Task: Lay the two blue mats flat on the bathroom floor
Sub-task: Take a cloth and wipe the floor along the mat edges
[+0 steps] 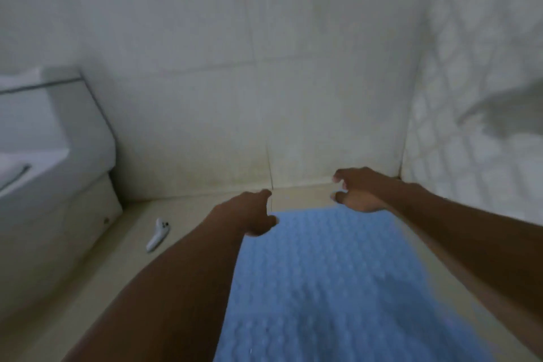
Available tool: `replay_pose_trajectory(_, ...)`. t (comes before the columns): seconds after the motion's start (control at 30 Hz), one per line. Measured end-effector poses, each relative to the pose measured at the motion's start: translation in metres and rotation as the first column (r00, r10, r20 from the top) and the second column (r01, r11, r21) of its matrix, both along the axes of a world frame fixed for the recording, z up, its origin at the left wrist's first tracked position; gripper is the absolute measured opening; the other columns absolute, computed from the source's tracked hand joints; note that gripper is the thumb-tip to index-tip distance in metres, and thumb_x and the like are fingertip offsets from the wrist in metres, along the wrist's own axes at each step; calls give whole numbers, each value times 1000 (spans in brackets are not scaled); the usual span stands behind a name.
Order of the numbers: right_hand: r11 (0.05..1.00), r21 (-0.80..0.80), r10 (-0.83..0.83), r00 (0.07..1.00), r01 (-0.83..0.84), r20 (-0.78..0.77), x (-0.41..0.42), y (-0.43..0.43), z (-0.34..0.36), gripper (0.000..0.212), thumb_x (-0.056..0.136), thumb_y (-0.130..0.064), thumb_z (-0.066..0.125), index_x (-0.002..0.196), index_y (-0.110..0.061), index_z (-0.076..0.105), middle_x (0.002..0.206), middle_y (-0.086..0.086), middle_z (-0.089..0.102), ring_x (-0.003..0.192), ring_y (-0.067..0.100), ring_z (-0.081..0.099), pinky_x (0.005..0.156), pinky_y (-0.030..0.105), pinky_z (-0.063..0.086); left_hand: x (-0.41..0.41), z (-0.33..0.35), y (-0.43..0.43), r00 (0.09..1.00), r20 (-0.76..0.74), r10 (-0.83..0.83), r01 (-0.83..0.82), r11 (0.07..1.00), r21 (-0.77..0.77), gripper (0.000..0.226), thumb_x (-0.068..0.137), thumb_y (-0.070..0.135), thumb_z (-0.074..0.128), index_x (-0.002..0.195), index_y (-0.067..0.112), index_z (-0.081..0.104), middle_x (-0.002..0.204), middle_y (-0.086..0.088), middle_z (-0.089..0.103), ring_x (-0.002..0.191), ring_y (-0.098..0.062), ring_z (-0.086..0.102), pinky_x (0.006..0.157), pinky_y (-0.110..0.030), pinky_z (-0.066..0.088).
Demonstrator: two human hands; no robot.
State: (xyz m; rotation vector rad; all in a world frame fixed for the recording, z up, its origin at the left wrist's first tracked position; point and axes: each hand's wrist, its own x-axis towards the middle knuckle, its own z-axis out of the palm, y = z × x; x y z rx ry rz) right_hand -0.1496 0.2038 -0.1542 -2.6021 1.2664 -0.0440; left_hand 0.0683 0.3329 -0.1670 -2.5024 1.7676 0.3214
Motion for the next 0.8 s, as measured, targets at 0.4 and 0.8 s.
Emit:
replay_pose_trajectory(0.4, 964, -253, -39, 987, 79, 158, -36, -29, 204, 68, 87, -54, 62, 146, -29, 38, 142, 0, 52, 128, 24, 51, 108, 37, 41, -38, 204, -46, 989, 143, -32, 75, 950, -304, 83, 92, 63, 56, 159, 38, 14, 160, -8, 39, 144, -34, 41, 113, -57, 37)
replay_pose_trajectory(0.8, 977, -211, 23, 985, 14, 173, -25, -21, 177, 61, 89, -48, 62, 143, -27, 42, 140, 1, 54, 126, 22, 52, 102, 33, 41, -28, 181, -43, 991, 128, -47, 78, 964, -253, 84, 93, 61, 59, 160, 37, 14, 162, -9, 37, 145, -34, 39, 115, -57, 36)
